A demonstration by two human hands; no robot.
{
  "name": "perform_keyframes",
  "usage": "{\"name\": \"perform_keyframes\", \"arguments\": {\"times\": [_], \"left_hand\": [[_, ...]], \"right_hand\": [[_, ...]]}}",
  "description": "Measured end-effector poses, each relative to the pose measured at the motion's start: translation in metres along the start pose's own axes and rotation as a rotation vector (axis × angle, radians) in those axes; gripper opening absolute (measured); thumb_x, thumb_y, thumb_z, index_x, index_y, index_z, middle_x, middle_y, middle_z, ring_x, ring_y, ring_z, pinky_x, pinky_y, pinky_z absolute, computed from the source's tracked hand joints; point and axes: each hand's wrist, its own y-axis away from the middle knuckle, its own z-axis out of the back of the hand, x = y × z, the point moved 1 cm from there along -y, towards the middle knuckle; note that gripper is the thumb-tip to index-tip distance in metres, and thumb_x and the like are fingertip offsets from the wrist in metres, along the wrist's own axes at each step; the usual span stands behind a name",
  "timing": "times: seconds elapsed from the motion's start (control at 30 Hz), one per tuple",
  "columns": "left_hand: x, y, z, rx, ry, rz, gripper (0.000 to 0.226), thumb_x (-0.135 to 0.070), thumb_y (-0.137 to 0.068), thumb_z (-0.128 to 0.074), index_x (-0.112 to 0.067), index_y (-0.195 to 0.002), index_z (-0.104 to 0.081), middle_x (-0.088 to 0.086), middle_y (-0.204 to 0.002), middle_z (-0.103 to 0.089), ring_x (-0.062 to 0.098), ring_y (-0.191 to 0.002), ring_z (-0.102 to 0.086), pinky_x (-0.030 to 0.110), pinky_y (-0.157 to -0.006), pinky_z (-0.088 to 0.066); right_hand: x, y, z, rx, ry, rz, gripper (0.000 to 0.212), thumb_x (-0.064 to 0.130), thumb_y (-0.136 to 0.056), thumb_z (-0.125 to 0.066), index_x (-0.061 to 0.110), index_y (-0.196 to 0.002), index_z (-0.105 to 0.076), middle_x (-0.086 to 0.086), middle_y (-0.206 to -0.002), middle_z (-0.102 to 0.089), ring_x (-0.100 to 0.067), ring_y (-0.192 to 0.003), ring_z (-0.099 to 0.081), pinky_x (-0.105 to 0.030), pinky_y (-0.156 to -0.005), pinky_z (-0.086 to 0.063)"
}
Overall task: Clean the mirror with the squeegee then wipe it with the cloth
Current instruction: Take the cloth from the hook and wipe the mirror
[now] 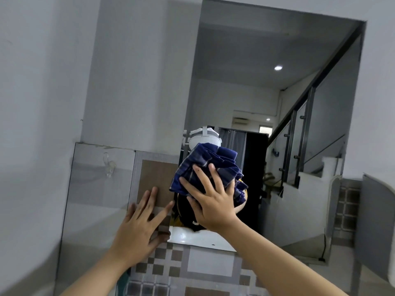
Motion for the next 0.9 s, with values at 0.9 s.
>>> {"name": "perform_keyframes", "arguments": {"times": [0.9], "left_hand": [[0.002, -0.003, -0.007, -0.037, -0.027, -0.009, 0.080, -0.071, -0.081, -0.028, -0.032, -0.148, -0.011, 0.015, -0.158, 0.001, 0.029, -0.144, 0.005, 0.056, -0.103, -0.025]], "right_hand": [[-0.154, 0.142, 0.045, -0.098, -0.009, -0.713, 0.050, 0.047, -0.092, -0.032, 0.045, -0.141, -0.034, 0.002, -0.156, -0.021, -0.029, -0.144, -0.013, -0.061, -0.109, -0.020]]}}
